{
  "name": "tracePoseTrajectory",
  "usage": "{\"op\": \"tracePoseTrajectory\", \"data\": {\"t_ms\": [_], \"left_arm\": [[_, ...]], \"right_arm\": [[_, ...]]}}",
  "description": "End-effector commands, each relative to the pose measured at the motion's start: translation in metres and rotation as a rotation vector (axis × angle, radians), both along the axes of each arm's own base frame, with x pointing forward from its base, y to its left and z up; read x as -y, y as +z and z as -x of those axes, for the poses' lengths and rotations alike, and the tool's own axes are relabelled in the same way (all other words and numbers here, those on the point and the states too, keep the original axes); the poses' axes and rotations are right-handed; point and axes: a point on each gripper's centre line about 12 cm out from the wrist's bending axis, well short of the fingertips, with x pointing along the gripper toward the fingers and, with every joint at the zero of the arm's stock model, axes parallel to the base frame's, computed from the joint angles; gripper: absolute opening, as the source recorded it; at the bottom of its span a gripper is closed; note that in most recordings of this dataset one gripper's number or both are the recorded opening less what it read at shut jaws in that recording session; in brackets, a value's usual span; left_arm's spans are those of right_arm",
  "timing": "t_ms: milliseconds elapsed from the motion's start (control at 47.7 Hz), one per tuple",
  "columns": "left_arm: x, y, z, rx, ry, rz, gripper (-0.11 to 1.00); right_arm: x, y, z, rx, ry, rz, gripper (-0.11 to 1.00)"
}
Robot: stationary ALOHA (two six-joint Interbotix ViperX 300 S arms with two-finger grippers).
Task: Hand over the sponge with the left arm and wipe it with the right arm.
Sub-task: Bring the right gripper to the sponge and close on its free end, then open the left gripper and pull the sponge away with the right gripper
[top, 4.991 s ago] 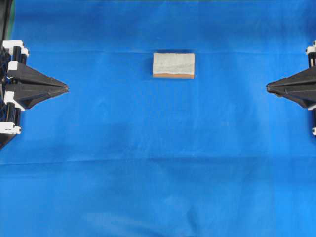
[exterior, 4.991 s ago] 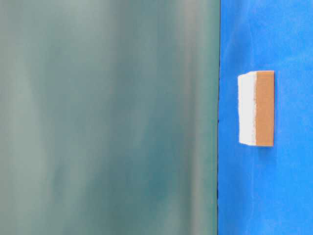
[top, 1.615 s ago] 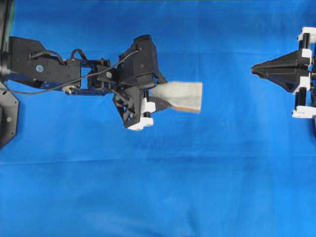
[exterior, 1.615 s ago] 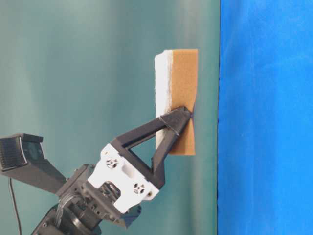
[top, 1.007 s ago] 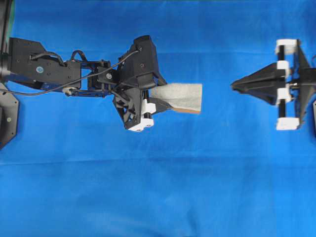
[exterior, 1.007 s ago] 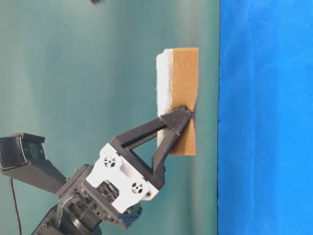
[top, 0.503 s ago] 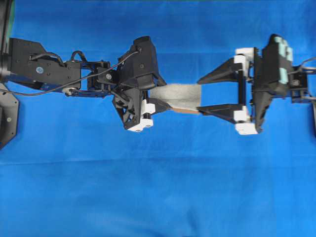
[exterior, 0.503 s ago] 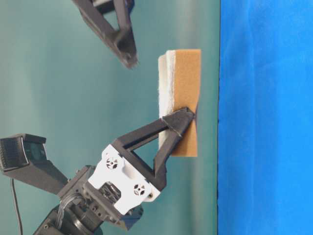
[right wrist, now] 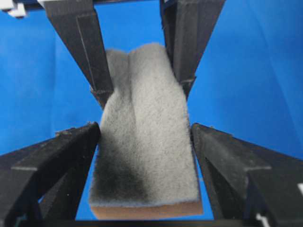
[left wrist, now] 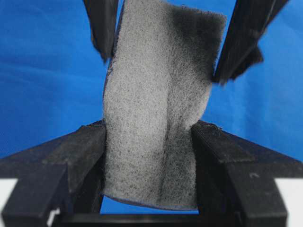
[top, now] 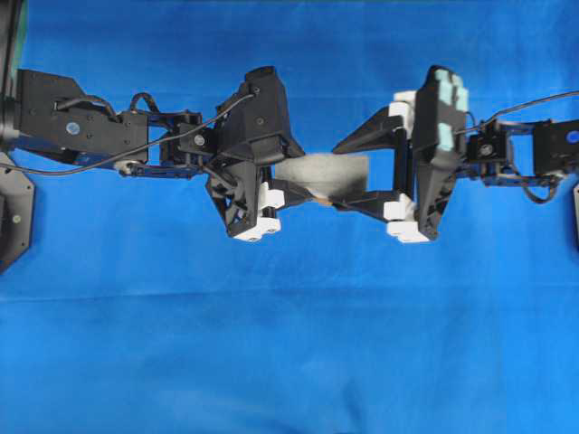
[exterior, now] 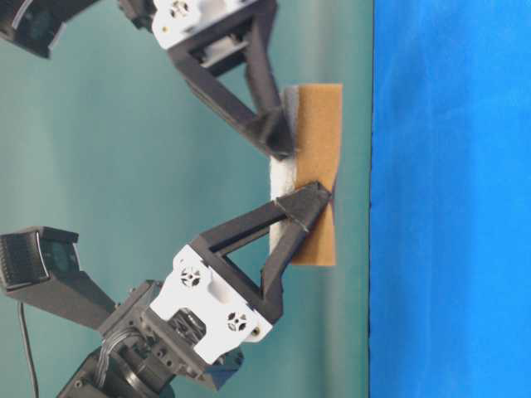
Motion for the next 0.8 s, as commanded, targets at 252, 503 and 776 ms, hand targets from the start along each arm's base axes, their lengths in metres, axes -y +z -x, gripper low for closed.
{"op": "tracePoseTrajectory", "data": {"t_ms": [252,503,776], "left_arm": [[0.0,0.012,-0.0002,0.033,-0.002,-0.006,0.4],[0.0,0.0121,-0.0003,0.035,-0.008,-0.015,0.4],[-0.0001,0.0144,-0.0006,0.051,-0.01,-0.02,0.31]], "right_arm": [[0.0027,-0.0003,-0.0107,-0.009,-0.005,0.002,0.74],[0.0017,-0.0012,-0.0104,-0.023,0.017,0.036,0.61],[0.002,-0.0019,-0.009,-0.057,0.029,0.056,0.19]]}}
